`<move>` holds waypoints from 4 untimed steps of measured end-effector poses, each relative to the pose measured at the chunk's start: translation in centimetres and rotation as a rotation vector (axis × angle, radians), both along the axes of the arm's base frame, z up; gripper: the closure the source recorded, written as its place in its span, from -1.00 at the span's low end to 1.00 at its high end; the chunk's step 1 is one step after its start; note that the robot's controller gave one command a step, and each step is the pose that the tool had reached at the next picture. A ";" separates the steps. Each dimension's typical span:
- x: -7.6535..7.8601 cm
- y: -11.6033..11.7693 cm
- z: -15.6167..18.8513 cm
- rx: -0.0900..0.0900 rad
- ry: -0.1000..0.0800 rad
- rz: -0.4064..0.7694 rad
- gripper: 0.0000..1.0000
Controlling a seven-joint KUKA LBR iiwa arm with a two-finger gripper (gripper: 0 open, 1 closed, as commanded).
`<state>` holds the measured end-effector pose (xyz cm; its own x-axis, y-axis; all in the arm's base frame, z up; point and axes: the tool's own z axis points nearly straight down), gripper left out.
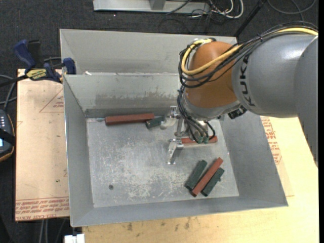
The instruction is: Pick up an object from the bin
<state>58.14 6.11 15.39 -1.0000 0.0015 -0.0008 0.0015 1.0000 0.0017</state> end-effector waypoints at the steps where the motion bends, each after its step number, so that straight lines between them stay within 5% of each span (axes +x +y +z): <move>1: 0.0 0.0 0.0 0.000 0.000 0.000 -1.00; 2: -2.0 -6.6 -6.0 -0.001 0.000 -0.073 1.00; 4: -0.9 -6.4 -3.6 -0.001 0.001 -0.048 1.00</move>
Offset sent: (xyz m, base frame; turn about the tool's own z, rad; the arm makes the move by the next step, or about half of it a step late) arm -0.0199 -0.0658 -0.0590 0.0716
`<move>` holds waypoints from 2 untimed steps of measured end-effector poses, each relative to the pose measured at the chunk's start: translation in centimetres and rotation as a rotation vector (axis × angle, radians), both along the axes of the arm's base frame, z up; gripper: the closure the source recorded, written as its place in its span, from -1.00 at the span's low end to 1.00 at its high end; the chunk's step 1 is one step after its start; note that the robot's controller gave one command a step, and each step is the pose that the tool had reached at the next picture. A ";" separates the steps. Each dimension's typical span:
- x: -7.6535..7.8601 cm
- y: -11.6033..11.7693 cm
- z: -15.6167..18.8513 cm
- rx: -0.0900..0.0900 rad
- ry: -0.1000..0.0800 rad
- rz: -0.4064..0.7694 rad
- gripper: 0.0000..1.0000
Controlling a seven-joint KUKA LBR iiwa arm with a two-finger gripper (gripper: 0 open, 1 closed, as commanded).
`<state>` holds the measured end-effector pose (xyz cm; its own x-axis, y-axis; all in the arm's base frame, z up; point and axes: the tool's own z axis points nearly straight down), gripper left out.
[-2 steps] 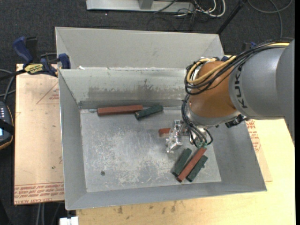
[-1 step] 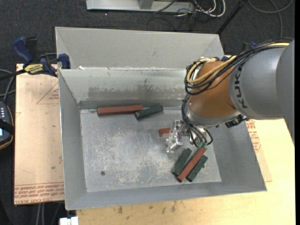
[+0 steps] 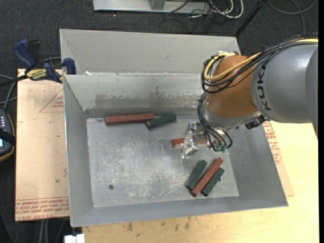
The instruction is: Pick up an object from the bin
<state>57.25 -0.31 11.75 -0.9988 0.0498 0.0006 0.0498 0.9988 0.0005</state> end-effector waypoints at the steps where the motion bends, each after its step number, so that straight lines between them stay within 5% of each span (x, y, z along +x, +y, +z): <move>1: 0.9 -0.3 1.8 0.001 -0.004 -0.083 1.00; 2: 1.9 0.0 4.3 0.000 -0.002 -0.142 1.00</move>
Offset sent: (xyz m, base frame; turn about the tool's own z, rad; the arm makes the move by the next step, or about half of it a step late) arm 0.0262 0.0005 0.0598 0.0830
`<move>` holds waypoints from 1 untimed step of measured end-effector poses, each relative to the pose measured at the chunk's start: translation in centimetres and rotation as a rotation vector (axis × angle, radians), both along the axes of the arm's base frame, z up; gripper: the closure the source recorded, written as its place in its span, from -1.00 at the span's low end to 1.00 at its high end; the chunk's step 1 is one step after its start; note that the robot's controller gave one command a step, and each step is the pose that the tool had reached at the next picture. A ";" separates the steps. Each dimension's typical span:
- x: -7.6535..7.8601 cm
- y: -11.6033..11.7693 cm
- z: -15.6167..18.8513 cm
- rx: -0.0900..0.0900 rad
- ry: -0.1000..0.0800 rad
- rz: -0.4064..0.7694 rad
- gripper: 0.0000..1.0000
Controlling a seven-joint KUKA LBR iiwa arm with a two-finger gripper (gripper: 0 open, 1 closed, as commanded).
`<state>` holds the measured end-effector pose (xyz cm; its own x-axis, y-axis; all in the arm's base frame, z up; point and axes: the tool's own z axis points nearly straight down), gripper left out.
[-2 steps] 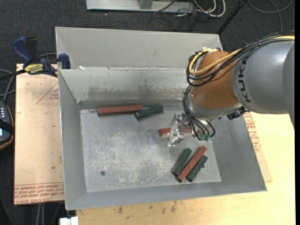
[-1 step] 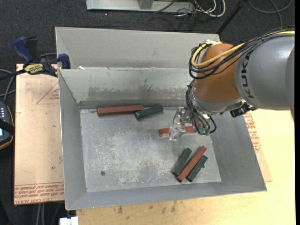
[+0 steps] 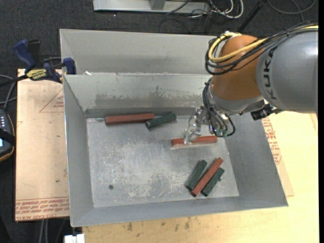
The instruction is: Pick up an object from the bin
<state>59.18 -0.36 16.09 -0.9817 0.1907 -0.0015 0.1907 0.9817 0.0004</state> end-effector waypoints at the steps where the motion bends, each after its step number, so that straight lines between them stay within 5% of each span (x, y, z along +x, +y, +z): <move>1: 1.7 1.7 0.3 0.000 -0.003 0.003 1.00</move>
Offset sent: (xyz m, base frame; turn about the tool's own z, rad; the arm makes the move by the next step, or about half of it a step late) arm -0.0048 -0.0121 0.0129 0.0238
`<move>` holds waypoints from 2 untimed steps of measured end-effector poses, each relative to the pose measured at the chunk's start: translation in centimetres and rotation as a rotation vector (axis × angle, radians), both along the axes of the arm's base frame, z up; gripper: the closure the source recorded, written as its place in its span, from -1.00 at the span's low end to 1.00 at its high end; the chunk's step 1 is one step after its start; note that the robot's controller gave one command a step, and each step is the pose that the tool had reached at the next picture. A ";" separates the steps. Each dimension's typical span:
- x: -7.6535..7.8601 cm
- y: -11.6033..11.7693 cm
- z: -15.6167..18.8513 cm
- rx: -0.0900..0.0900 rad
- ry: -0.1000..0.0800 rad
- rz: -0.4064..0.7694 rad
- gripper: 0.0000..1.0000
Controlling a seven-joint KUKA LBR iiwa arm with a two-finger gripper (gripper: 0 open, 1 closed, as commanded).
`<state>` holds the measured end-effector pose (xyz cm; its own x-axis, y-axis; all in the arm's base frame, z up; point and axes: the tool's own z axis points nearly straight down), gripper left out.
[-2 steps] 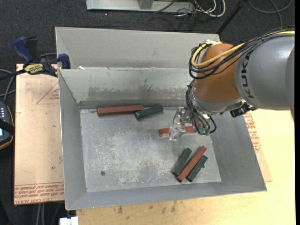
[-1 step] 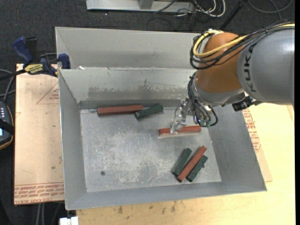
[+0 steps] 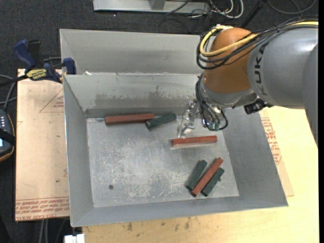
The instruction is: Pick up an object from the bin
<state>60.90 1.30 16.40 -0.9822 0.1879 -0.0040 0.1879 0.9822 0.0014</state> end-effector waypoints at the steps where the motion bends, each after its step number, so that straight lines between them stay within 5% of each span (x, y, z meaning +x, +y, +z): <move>1: -2.2 -2.9 1.0 -0.001 0.003 -0.027 -1.00; 2: -2.2 -2.9 1.0 0.000 0.003 -0.027 -1.00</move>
Offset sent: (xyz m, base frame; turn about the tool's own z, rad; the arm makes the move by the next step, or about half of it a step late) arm 0.0000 0.0000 0.0000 0.0000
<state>58.75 -1.55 17.36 -0.9768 0.2140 -0.0014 0.2140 0.9768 0.0006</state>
